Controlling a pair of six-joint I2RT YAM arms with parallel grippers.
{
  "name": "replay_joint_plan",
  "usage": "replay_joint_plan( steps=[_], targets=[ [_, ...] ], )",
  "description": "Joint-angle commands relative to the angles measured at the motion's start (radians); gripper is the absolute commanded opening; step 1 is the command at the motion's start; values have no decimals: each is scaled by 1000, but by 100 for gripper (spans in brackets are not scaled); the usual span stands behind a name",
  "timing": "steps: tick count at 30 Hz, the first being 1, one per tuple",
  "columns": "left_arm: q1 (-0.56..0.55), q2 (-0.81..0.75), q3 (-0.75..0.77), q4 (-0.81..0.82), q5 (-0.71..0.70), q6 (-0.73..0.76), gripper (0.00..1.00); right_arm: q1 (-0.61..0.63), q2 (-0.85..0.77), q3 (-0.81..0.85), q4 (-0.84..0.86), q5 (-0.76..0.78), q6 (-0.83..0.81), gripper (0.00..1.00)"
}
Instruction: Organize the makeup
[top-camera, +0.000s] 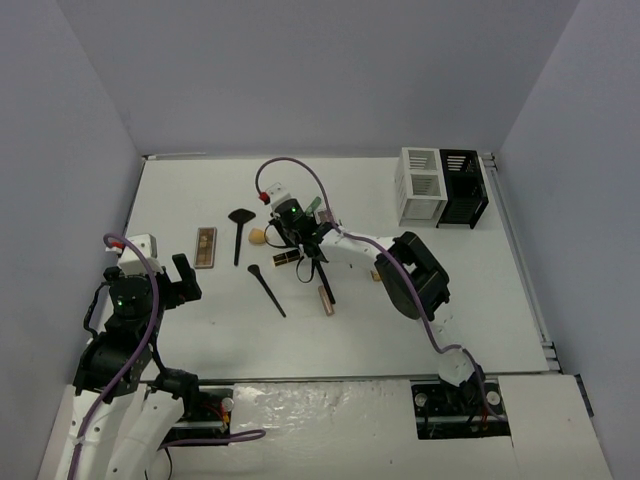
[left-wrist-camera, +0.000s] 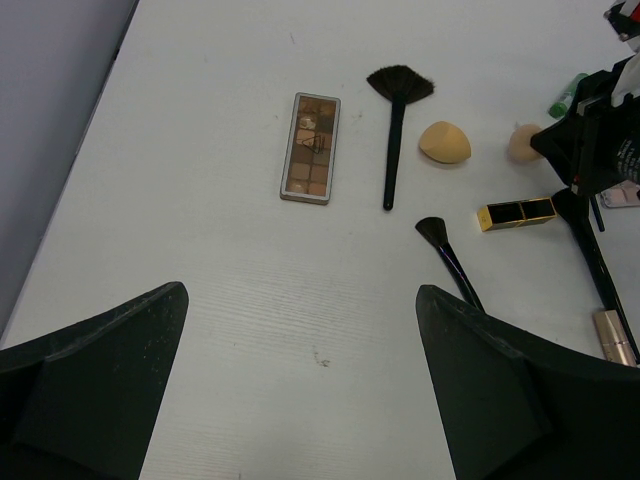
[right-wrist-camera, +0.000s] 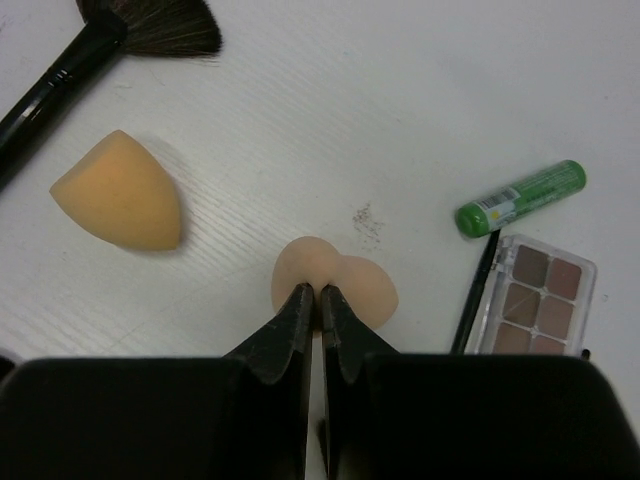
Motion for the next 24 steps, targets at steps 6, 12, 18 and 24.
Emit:
replay_joint_plan(
  steps=[6,12,18,24],
  targets=[
    [6,16,20,34,8,-12,97,-204,-382,-35,44,25,-29,0],
    [6,11,20,33,6,-12,97,-466,-479,-36,34,-13,-2,0],
    [6,15,22,34,7,-12,97,-751,-486,-29,59,-152,145,0],
    [6,17,20,35,7,-11,97,-918,-384,10,101,-266,252,0]
  ],
)
